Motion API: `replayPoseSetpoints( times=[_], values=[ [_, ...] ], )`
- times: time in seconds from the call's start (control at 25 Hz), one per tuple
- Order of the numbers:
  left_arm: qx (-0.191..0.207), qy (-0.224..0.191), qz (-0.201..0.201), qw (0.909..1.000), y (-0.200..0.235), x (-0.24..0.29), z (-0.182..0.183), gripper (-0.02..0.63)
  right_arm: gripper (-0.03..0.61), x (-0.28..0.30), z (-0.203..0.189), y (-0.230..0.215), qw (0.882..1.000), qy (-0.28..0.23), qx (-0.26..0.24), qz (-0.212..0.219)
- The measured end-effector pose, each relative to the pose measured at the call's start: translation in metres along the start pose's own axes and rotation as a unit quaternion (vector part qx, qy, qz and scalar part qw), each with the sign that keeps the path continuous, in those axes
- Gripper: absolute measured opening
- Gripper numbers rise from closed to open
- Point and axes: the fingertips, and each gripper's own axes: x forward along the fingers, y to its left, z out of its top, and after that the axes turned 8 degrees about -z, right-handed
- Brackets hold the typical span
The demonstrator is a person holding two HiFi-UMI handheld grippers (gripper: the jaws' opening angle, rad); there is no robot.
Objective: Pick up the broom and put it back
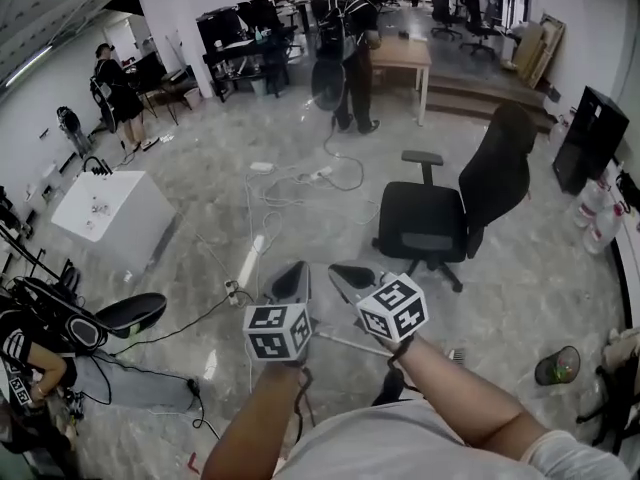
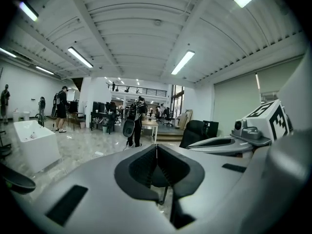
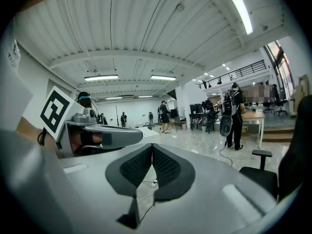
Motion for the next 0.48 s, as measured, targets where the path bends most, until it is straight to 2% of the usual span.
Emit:
replayPoseSetpoints(
  times=[0.28, 0.48],
  values=[
    [-0.026, 0.032, 0.037, 0.9985, 0.019, 0.089, -0.028, 0.009, 0.016, 0.044, -0.033, -0.087, 0.998, 0.044, 0.012, 0.038],
    [-0.049, 0.059, 0.058, 0.9954, 0.050, 0.122, -0.060, 0.011, 0.032, 0.088, -0.065, -0.116, 0.995, 0.076, 0.025, 0.054]
  ],
)
